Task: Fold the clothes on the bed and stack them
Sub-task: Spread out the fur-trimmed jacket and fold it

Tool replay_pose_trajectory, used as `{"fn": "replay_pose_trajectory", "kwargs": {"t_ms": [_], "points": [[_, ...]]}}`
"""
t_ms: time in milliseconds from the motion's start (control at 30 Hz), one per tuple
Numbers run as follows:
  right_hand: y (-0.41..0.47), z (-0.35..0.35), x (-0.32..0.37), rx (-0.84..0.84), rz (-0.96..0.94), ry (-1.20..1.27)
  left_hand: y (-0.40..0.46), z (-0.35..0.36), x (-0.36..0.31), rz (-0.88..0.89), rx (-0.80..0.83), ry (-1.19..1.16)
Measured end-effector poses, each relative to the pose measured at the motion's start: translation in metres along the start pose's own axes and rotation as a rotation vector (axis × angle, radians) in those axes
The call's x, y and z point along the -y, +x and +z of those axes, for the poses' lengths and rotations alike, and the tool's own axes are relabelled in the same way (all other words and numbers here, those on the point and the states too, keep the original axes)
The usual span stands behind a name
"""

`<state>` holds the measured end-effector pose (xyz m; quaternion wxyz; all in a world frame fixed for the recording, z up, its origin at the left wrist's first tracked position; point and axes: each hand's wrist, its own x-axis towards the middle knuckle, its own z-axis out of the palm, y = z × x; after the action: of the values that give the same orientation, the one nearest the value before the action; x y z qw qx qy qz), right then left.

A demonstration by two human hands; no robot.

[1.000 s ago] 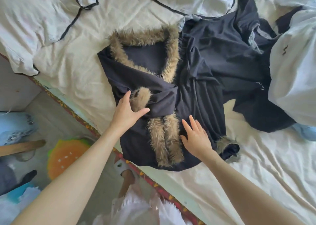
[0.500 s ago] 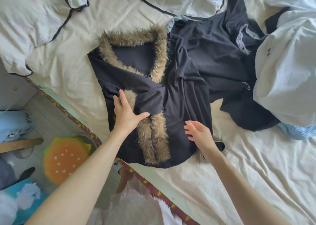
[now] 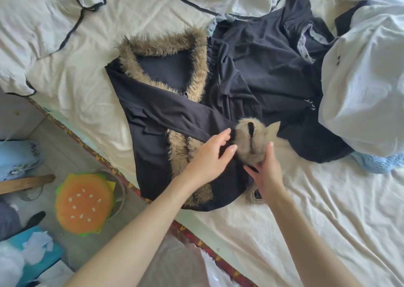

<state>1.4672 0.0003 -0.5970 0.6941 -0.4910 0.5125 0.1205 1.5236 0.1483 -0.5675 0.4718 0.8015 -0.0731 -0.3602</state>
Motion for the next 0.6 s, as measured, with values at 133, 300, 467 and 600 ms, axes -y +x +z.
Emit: {"fn": "replay_pose_trajectory", "kwargs": {"t_ms": [133,300,467,600], "points": [[0.016,-0.005,0.005,-0.033,0.070,-0.114,0.004,-0.020,0.034,0.086,-0.204,0.387],[0.034,0.014,0.020,-0.114,-0.060,-0.269,0.020,-0.038,0.064,0.120,-0.173,0.863],[0.036,0.018,0.023,-0.150,0.033,-0.331,0.034,-0.018,0.062,0.010,-0.184,1.018],[0.013,-0.005,0.028,-0.149,0.139,0.044,0.035,-0.012,0.058,0.004,-0.287,1.005]]}}
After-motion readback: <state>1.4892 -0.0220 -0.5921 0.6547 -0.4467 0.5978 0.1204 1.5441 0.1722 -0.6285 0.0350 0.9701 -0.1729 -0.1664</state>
